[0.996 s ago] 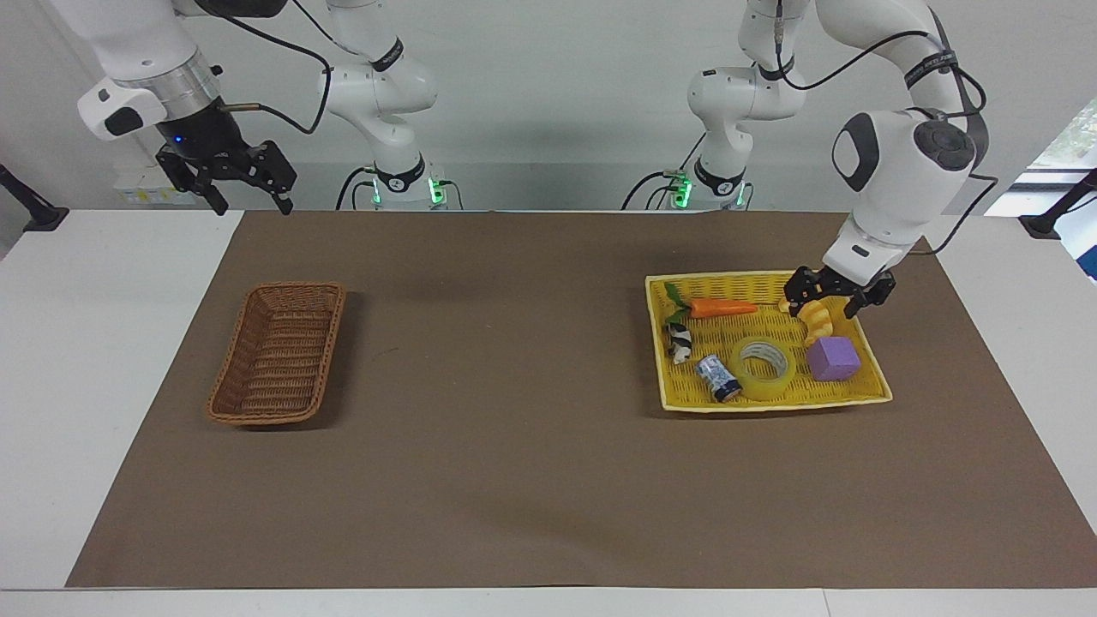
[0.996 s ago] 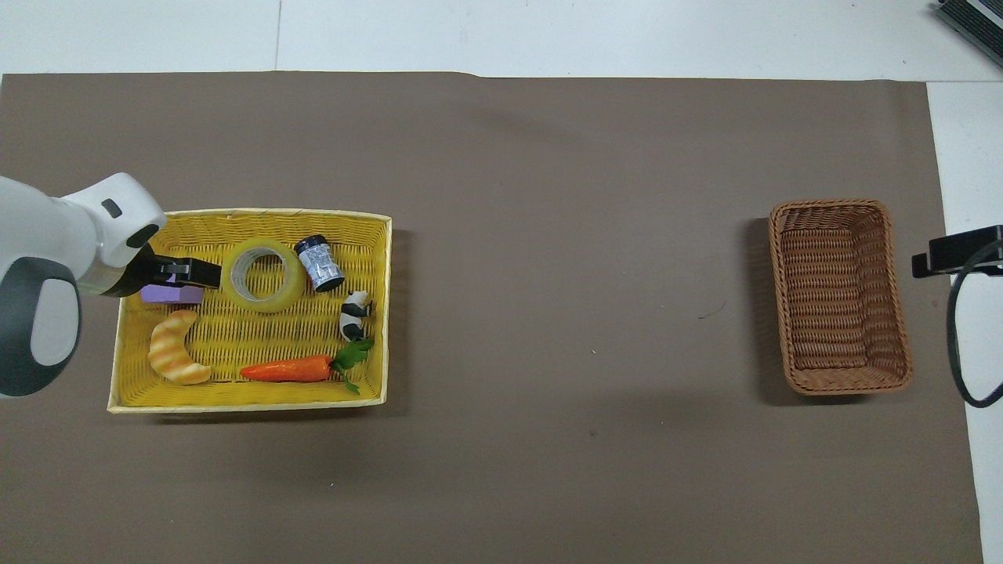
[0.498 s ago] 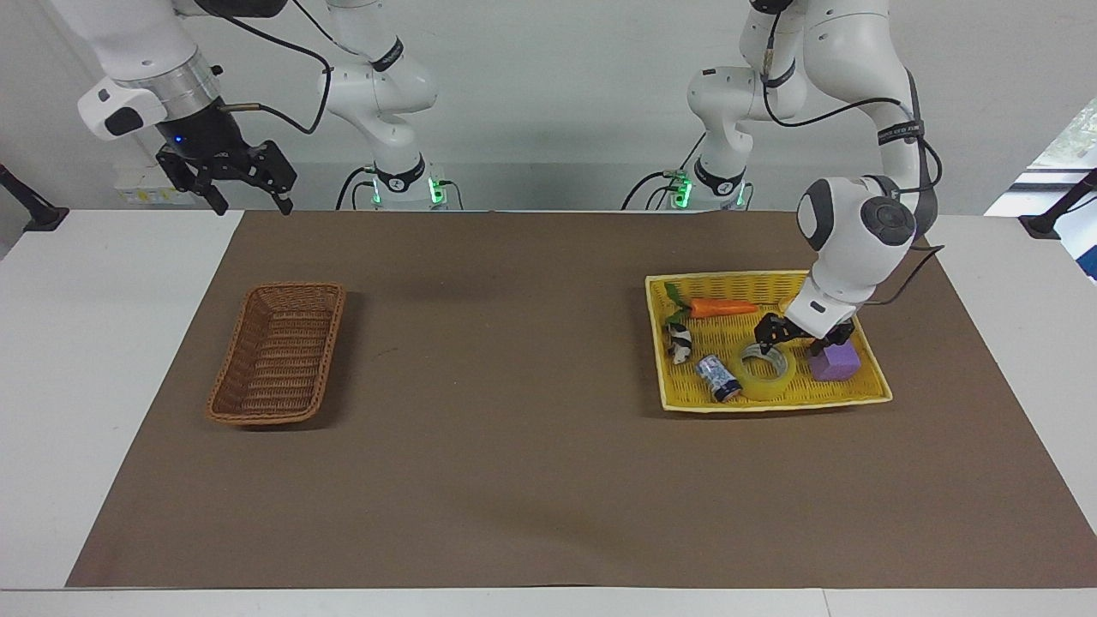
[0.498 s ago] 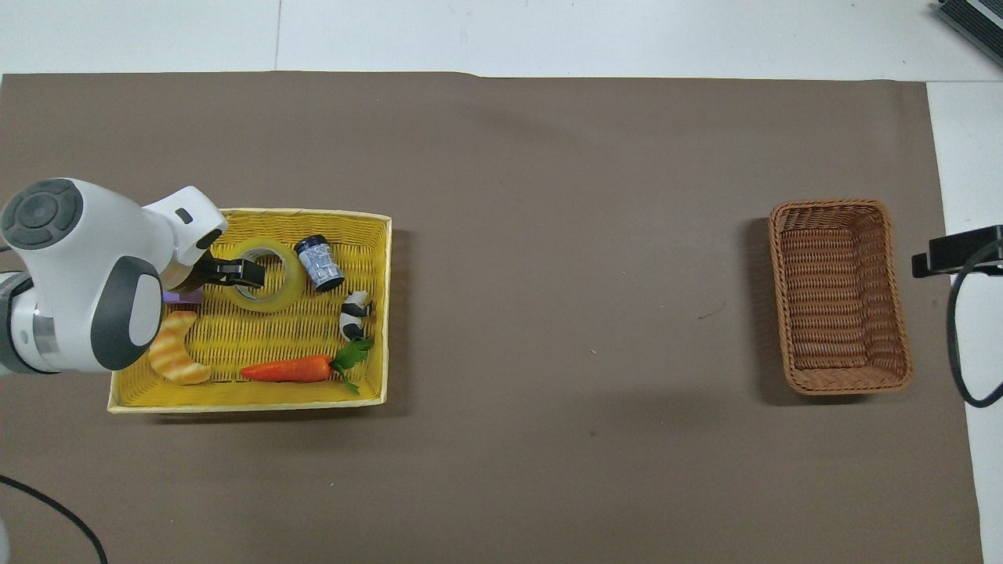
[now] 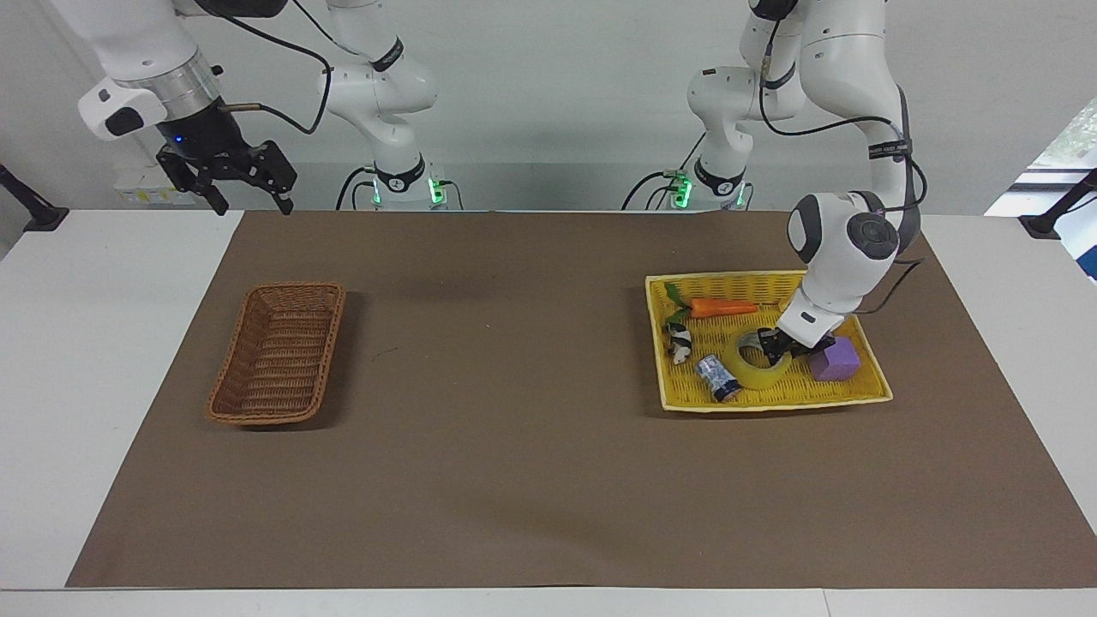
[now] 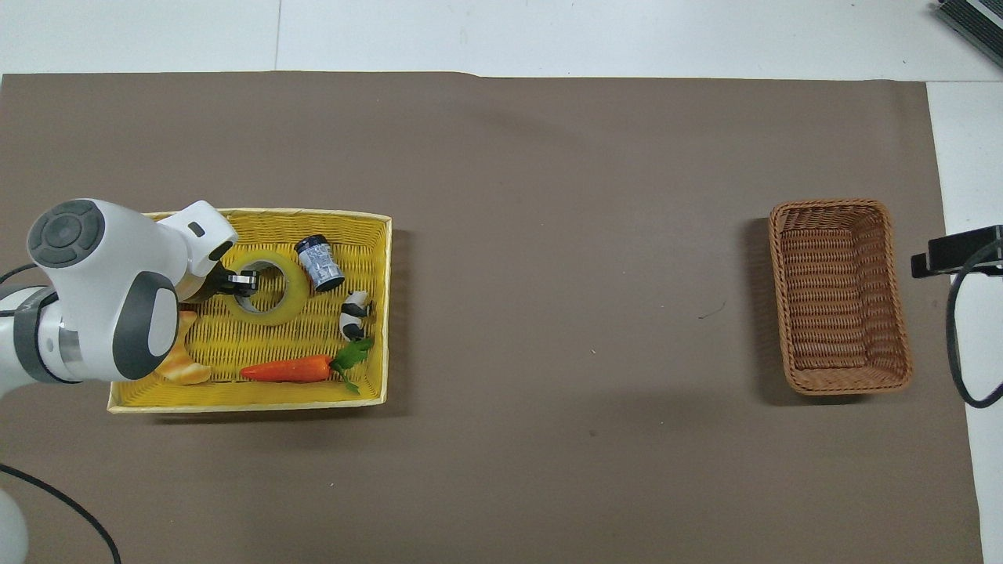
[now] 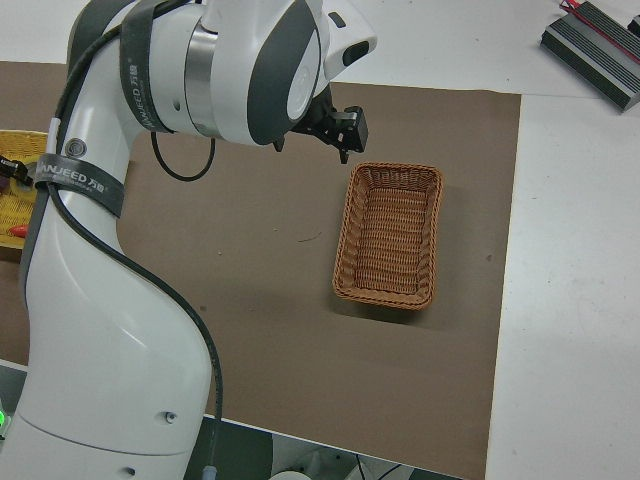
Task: Move tape to another basket
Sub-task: 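Reach the left gripper into the yellow basket to the tape roll, then grasp and lift the tape roll with the left gripper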
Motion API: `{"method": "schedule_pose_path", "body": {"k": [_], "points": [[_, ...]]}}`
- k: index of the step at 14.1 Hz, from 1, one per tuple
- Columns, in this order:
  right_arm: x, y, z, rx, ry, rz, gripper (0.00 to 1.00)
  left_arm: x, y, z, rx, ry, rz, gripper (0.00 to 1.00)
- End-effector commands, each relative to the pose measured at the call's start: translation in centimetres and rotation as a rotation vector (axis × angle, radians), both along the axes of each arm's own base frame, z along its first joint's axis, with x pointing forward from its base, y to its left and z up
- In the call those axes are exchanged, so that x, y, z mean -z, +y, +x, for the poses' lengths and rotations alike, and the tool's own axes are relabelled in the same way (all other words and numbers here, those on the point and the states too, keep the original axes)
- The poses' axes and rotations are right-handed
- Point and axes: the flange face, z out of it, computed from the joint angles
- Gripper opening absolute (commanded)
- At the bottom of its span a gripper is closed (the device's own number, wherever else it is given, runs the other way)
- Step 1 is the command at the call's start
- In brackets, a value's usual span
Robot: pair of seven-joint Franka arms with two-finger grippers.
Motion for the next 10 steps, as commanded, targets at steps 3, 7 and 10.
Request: {"method": "schedule_pose_path", "body": {"k": [3, 7, 10], "points": [[-0.2, 1.4, 0.5, -0.058, -0.024, -0.011, 1.00, -5.2, 0.1, 1.4, -0.038, 0.043, -0.002, 0.00], [0.0, 1.5, 0.4, -0.063, -0.034, -0.005, 1.00, -11.2, 0.7, 3.0, -0.048, 0.068, -0.002, 0.00], [1.6, 2.4, 1.0, -0.069, -0.047, 0.007, 1.00, -16.3, 2.2, 3.3, -0.072, 0.056, -0.008, 0.00]]}}
